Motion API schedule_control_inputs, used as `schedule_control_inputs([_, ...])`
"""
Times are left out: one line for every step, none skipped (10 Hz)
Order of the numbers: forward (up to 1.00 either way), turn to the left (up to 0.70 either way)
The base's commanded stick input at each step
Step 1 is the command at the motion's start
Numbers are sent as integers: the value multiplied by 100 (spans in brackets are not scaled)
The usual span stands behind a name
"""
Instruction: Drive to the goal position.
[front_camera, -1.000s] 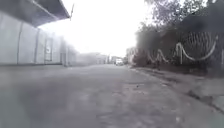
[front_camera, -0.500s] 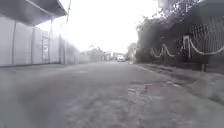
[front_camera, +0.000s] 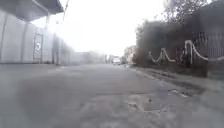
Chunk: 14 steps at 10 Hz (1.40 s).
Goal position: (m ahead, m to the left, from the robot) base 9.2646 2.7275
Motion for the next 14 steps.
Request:
schedule_control_inputs([100,0])
schedule_control_inputs([100,0])
schedule_control_inputs([100,0])
schedule_control_inputs([100,0])
schedule_control_inputs([100,0])
schedule_control_inputs([100,0])
schedule_control_inputs([100,0])
schedule_control_inputs([100,0])
schedule_control_inputs([100,0])
schedule_control_inputs([100,0])
schedule_control_inputs([100,0])
schedule_control_inputs([100,0])
schedule_control_inputs([100,0])
schedule_control_inputs([100,0])
